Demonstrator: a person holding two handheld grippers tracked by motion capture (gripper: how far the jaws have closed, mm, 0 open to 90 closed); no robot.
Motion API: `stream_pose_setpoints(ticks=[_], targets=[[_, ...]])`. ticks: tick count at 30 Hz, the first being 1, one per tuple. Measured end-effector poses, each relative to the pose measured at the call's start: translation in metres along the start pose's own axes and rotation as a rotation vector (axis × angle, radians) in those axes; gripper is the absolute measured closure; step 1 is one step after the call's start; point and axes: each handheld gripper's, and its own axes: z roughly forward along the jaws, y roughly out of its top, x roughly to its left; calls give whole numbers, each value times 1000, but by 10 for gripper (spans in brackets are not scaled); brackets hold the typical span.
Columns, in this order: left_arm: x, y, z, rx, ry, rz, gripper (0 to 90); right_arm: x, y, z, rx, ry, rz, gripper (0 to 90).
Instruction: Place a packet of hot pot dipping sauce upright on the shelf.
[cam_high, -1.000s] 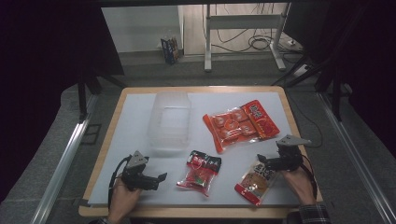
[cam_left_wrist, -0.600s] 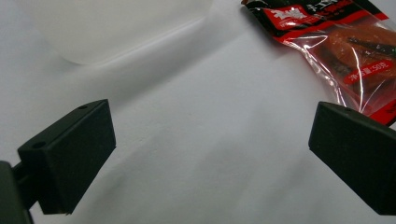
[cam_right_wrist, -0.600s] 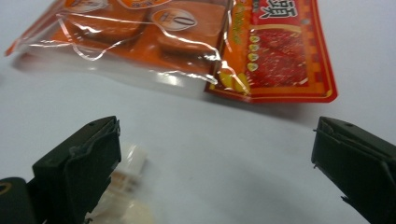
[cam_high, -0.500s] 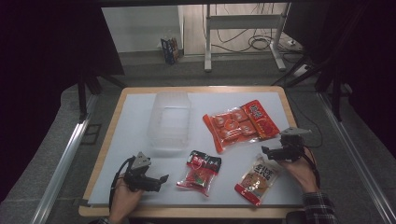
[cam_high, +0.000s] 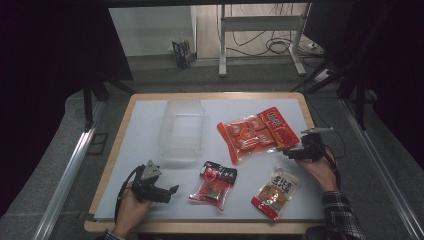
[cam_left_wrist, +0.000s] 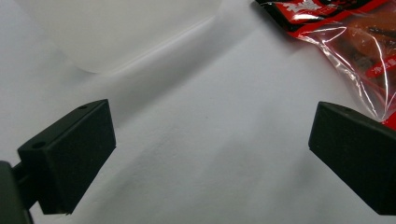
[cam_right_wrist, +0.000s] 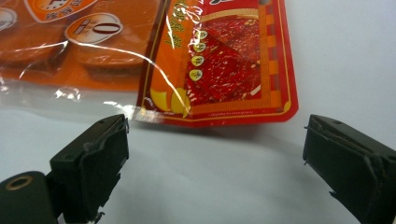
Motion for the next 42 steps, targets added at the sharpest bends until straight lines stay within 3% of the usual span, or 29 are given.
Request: stream_pose_setpoints(ticks=[7,12,15,18,24,28,29,32,38,39,42], targets=[[-2,0,1,46,43,77,3,-3,12,12,10,64,25,96],[0,-1,0,47,43,71,3,-1,20,10,-17,69,-1,166],[2,-2,0,50,43,65,3,6,30,4,-54,117,-5,258],[1,-1,1,53,41,69,3,10,34,6,-47,139,-10,289],[-3,-2,4,77,37,95,2,11,44,29,22,120,-2,329],[-4,-2,5,81,38,102,2,10,48,39,18,128,14,392],[-4,-1,5,80,36,104,2,10,53,41,9,111,5,460],[-5,-2,6,85,34,109,2,11,59,45,2,91,-8,533],[-6,-1,6,86,34,112,2,8,69,53,-1,81,31,647],[-6,-2,6,87,35,111,1,7,71,58,26,29,6,695],[-6,-2,6,87,33,111,1,5,72,62,37,35,16,763]])
